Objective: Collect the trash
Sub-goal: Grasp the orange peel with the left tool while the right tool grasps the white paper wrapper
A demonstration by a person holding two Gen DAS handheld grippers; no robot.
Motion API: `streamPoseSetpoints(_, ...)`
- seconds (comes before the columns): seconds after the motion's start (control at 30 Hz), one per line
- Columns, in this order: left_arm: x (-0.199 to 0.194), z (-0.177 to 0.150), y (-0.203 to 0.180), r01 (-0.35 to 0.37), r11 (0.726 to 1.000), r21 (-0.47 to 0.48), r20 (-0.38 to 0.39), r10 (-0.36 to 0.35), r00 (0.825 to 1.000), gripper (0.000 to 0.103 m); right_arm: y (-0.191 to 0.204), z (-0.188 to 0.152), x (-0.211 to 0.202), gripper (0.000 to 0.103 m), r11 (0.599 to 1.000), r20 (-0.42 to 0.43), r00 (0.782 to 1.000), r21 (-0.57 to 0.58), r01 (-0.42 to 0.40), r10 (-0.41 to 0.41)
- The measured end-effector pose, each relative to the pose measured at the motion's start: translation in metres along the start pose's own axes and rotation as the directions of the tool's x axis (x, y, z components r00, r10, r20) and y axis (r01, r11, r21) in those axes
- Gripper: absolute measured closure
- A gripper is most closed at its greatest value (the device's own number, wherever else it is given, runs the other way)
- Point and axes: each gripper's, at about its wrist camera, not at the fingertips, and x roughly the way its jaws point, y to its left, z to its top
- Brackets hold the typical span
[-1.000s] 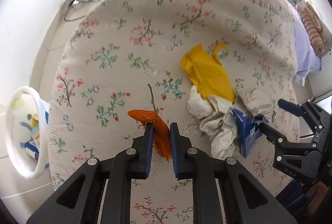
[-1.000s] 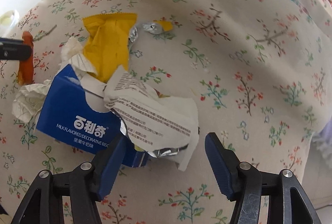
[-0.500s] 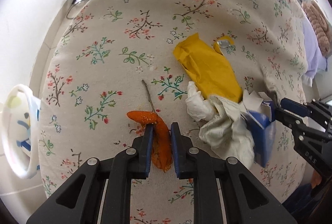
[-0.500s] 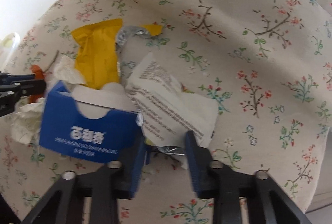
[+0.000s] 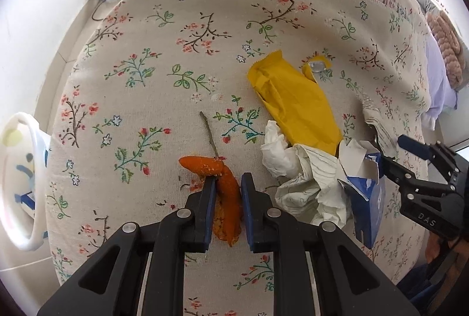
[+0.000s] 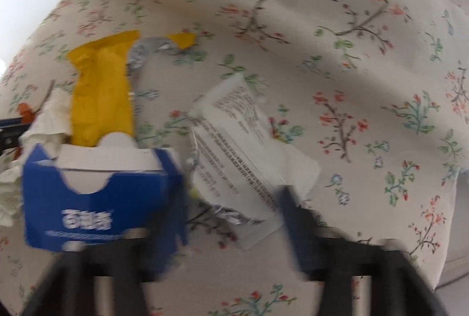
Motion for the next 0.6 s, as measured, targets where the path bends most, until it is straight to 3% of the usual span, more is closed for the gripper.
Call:
streamPoseSetpoints(0.17,0.0,-0.002,-0.007,-0.016,1.0,0.018,0.009,0.016,1.0,0.079,-0.006,0.004,0.017,0.034,1.0,-0.014,1.0,0.016,0.022,-0.021)
streamPoseSetpoints(0.3,-0.002,-0.007,-0.013,-0.024,0.999,0.038,0.019,0.023,1.0,0.079,-0.016,0.007,0.015,0.064,0.998,-0.001,1.0,0.058,0.021,-0.021)
streamPoseSetpoints(0.37,-0.003,-0.008,-0.013,-0.018,0.999,0.038,0.021,0.017,1.0,0.08,-0.015,0.008,0.013,0.065,0.998,0.005,0.999,0.043,0.034,-0.034)
streamPoseSetpoints(0.6,-0.013,-0.008,0.0,0.033,0.999,0.016,0.01,-0.033,0.999,0.09,-0.012,0.012,-0.024,0.071,0.997,0.111,0.993,0.068,-0.038,0.03)
